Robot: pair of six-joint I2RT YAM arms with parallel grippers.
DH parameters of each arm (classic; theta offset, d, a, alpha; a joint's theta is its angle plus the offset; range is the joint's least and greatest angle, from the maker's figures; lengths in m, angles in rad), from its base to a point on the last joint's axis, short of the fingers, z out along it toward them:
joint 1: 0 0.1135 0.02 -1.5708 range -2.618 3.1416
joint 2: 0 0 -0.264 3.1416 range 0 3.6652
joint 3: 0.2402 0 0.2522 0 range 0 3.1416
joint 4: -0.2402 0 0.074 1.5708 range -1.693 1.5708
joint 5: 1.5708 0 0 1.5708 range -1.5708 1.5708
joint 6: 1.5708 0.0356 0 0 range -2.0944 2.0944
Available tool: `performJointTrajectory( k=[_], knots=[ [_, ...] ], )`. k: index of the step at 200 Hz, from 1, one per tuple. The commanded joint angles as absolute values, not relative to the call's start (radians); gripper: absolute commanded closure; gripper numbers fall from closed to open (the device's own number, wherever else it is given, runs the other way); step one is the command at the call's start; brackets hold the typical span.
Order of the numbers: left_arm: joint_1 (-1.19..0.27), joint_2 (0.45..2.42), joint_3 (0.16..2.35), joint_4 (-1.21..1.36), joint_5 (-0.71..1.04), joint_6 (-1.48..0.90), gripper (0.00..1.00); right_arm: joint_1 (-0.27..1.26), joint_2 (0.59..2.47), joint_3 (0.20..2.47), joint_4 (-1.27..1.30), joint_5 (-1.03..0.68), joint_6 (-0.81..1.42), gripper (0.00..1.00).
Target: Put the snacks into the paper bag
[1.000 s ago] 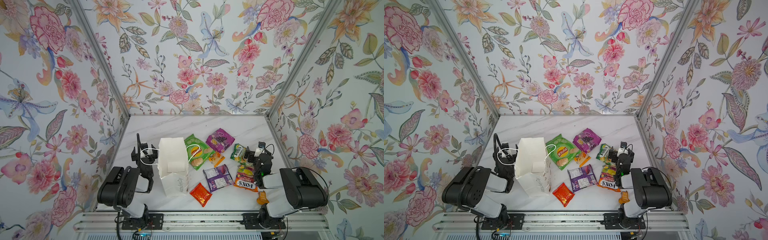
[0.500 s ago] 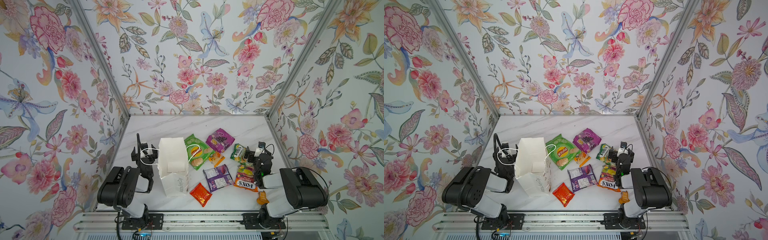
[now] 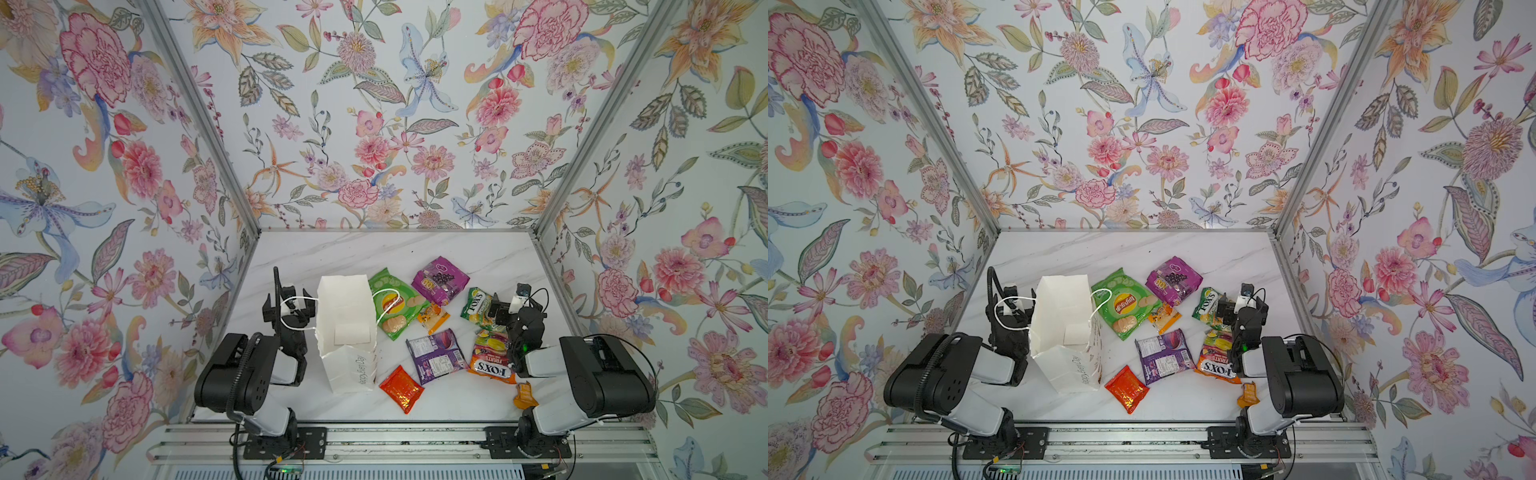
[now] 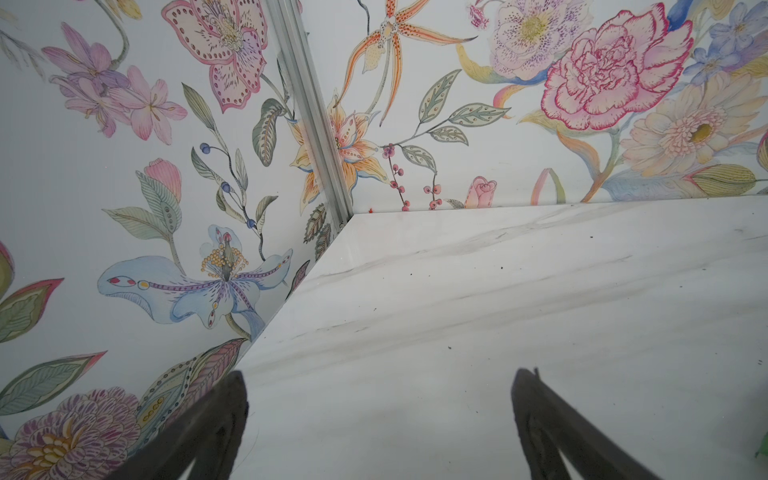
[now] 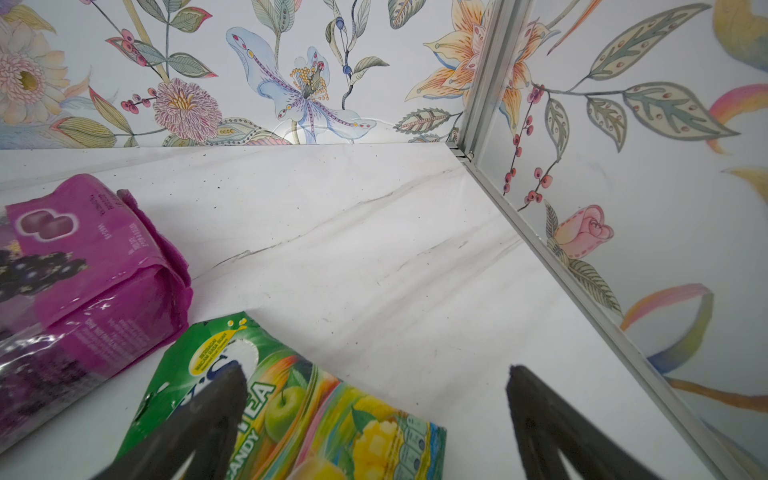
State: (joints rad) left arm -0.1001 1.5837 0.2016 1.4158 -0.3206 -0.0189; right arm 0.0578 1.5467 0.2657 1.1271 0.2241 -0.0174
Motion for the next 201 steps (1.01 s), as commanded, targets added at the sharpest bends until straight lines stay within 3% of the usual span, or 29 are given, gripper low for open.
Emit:
performJointTrajectory(
  k=[1,49,79,110,137,162,201],
  knots=[
    [-0.097,1.579,0.16,1.482,-0.305,-0.014,0.01,0.054,1.549,0.278,1.138,0.219,-0.01,0.01],
    [-0.084,1.447,0.084,1.515,-0.283,-0.022,0.01,0.054,1.545,0.24,1.206,0.242,-0.002,0.01],
    [-0.059,1.256,0.154,1.151,-0.424,-0.104,0.01,0.083,1.521,0.214,1.241,0.237,-0.041,0.01],
    [-0.037,1.157,0.159,1.0,-0.597,-0.266,0.01,0.126,1.415,0.178,1.217,0.313,-0.068,0.01],
    [-0.012,1.065,0.263,0.678,-0.669,-0.456,0.01,0.146,1.239,0.213,0.978,0.378,-0.057,0.01],
    [-0.002,0.99,0.35,0.395,-0.669,-0.539,0.01,0.14,1.054,0.278,0.684,0.395,0.091,0.01],
    [0.035,0.884,0.362,0.273,-0.557,-0.563,0.01,0.052,0.835,0.267,0.495,0.333,0.39,0.01]
  ],
)
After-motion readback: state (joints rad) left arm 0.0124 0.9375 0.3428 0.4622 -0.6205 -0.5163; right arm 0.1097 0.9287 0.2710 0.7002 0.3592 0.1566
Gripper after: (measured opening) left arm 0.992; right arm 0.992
